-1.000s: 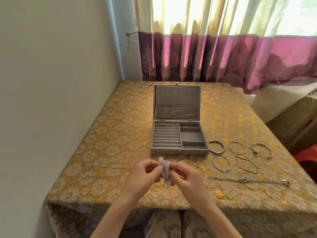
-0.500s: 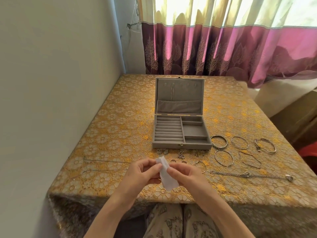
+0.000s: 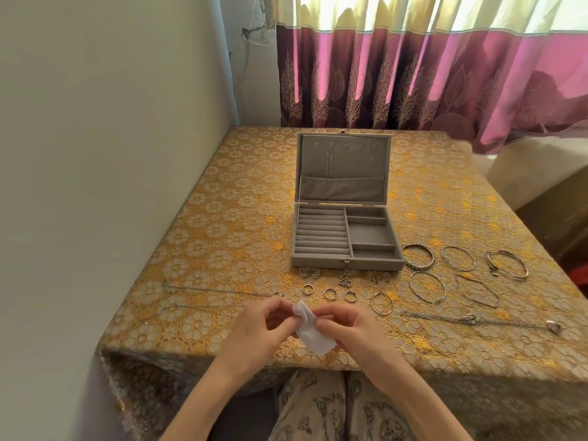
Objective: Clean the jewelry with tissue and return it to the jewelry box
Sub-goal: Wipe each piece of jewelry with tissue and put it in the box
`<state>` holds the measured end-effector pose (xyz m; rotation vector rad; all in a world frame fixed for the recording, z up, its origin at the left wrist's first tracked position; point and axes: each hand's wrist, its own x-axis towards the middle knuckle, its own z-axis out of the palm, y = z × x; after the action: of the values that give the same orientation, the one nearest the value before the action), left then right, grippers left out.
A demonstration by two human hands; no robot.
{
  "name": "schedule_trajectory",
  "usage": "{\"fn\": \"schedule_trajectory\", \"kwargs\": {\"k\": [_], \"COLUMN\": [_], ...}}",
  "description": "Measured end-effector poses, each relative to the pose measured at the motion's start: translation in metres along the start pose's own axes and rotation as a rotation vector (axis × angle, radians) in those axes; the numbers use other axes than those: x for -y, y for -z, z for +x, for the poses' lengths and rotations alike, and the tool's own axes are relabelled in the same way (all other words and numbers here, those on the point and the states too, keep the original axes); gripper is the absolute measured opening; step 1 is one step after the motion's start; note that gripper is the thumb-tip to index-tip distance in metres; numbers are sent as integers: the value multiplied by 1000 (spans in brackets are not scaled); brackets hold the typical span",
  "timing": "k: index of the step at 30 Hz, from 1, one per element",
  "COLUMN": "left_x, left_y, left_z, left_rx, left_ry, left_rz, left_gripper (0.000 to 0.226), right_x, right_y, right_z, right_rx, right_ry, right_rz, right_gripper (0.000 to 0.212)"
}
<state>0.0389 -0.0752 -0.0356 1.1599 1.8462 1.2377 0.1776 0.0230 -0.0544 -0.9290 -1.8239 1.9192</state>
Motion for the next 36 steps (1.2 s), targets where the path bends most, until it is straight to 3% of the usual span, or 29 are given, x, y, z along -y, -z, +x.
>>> {"fn": "schedule_trajectory", "kwargs": {"k": [5,9,13,16,18,22,27,33,36], "left_x": [13,17,23,34,42,48,49,50,40], "left_y": [-6,-10,2,22,32,31,25,22,32], "left_z": [-4,-6,4,29,46,62,63,70,70], "left_rx": [-74,14,-24,-91,-102,-47,-87,-62,-83], "left_ry": [-159,-270,-231,-131,-55,-13,-24,16,46], "left_rz": [96,99,211,407,505,693,636,741,542], "left_gripper": [14,23,26,14,15,25,9,5,13], "right_x": [-4,-7,-8,-5,-3,-2,-4,-2,1], "right_y": [3,5,11,13,12,7,4,1,4], "right_z": [1,0,2,6,9,15,15,15,16], "right_rx": [-36,-54,-88,-130,-144,-203,-235,-238,-229], "right_ry": [-52,-48,-50,-41,-22,10,23,4,4], "right_rz": [141,183,186,166,81,-90,-60,-27,-20], "right_gripper": [14,13,22,13,28,8,32,19,13]}}
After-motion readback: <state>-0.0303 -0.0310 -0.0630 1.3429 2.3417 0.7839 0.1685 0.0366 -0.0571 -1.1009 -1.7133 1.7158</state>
